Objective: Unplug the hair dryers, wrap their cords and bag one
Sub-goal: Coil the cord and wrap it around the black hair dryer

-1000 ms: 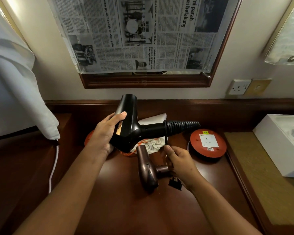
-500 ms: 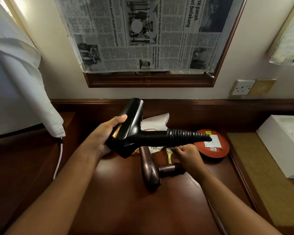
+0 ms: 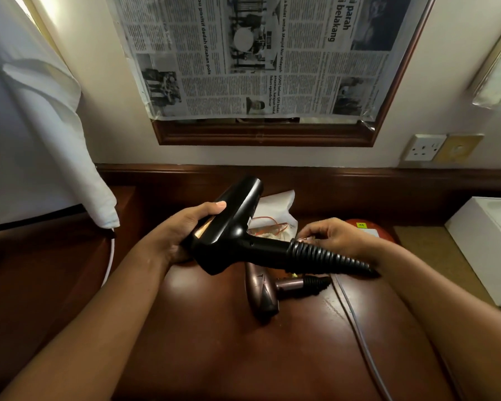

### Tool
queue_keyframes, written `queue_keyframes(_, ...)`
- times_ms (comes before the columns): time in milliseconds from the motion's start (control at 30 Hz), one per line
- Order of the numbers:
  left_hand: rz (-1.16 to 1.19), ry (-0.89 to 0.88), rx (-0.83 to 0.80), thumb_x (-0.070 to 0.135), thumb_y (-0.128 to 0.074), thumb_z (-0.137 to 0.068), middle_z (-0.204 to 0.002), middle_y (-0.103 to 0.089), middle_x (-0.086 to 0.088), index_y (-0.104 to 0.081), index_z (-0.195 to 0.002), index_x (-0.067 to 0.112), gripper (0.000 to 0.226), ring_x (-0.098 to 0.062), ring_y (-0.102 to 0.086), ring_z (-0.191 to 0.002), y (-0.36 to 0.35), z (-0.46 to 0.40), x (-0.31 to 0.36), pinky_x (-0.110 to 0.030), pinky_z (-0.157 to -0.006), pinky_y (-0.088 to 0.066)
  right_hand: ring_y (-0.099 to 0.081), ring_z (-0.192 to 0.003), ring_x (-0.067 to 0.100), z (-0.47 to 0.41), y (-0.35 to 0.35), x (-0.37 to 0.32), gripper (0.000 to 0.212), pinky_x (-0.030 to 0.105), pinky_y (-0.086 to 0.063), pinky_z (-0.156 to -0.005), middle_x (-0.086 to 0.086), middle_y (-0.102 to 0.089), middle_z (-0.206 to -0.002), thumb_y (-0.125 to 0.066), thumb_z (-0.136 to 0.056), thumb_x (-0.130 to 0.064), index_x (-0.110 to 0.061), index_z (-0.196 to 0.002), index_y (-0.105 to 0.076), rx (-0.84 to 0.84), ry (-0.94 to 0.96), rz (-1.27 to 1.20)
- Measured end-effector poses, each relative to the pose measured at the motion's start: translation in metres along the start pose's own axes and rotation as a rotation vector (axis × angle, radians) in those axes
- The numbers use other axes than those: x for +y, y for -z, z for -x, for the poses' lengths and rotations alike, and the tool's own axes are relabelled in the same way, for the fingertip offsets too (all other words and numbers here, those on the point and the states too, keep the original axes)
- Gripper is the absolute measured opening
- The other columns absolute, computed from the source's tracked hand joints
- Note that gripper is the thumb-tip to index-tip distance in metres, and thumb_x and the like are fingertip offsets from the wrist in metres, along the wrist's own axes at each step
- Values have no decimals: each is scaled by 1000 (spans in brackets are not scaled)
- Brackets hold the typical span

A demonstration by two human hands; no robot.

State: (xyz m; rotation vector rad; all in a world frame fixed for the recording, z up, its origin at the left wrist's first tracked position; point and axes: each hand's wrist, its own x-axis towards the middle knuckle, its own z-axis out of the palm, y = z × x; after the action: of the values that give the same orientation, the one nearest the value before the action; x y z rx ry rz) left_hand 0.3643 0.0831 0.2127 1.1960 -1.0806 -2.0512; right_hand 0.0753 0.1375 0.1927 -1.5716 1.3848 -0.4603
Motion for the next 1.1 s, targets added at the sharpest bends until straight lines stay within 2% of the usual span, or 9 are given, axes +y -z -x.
queue_keyframes(133, -78, -23, -46, 26, -61, -78, -85, -70, -14, -61, -108, 4, 37, -22, -68, -67, -3, 0, -1, -26, -59, -57, -60, -74, -1, -6, 7, -11, 10, 14, -44, -67, -11, -67, -76, -70, -83, -34, -37, -75, -66, 13, 87, 387)
queue_keyframes(233, -123, -51, -56, 26, -69, -78, -95, -67, -17, -62, -113, 6, 42, -25, -66, -75, -2, -4, -4, -30, -66, -56, -53, -62, 1, -9, 13, -17, 21, 15, -39, -57, -10, -59, -61, -71, -79, -43, -31, -64, -63, 61, 143, 553)
queue_keyframes(333, -134, -82, -36, 26, -70, -78, -95, -68, -17, -64, -112, 8, 39, -25, -66, -76, 1, -6, -3, -30, -65, -56, -56, -65, 9, -8, 18, -23, 27, 25, -43, -60, -6, -63, -66, -69, -80, -46, -20, -74, -70, 108, 189, 638)
queue_keyframes(467, -219, -99, 7, 28, -72, -79, -97, -70, -15, -62, -121, 15, 46, -24, -68, -77, 0, -9, -1, -28, -62, -56, -62, -80, 7, -6, 19, -30, 17, 32, -52, -75, -8, -69, -83, -68, -84, -36, -21, -91, -73, 115, 250, 665)
queue_keyframes(567, -306, -138, 66, 20, -66, -86, -100, -72, -11, -59, -122, 21, 36, -21, -71, -79, -6, -13, -1, -24, -60, -56, -61, -83, 12, -9, 14, -31, 16, 37, -52, -78, -5, -68, -87, -66, -87, -31, -17, -92, -72, 125, 287, 744)
queue_keyframes(700, -440, -137, 121, 25, -67, -86, -111, -64, -8, -47, -128, 26, 46, -19, -70, -86, -12, -19, -3, -22, -60, -54, -60, -84, 18, -10, 8, -29, 19, 40, -50, -77, -1, -65, -88, -61, -90, -32, -15, -91, -68, 153, 299, 842)
queue_keyframes(867, -555, -174, 175, 54, -80, -65, -109, -67, -3, -52, -123, 23, 71, -19, -68, -97, -15, -24, -7, -35, -87, -55, -60, -84, 17, 3, 5, -38, 21, 38, -52, -75, -3, -65, -88, -57, -92, -35, -17, -93, -67, 201, 246, 857)
queue_keyframes(1000, -484, -210, 249, 39, -75, -77, -96, -70, -4, -58, -95, 29, 27, -19, -70, -85, -22, -29, -11, -29, -75, -57, -57, -78, 14, 14, -9, -42, 19, 27, -46, -65, -6, -62, -85, -53, -94, -35, -19, -93, -63, 245, 218, 869)
queue_keyframes(1100, -451, -256, 338, 35, -74, -80, -92, -71, -4, -63, -102, 21, 28, -17, -70, -79, -26, -34, -17, -26, -66, -56, -55, -75, 18, 19, -23, -37, 17, 29, -40, -61, -6, -54, -78, -51, -94, -35, -21, -87, -57, 341, 172, 844)
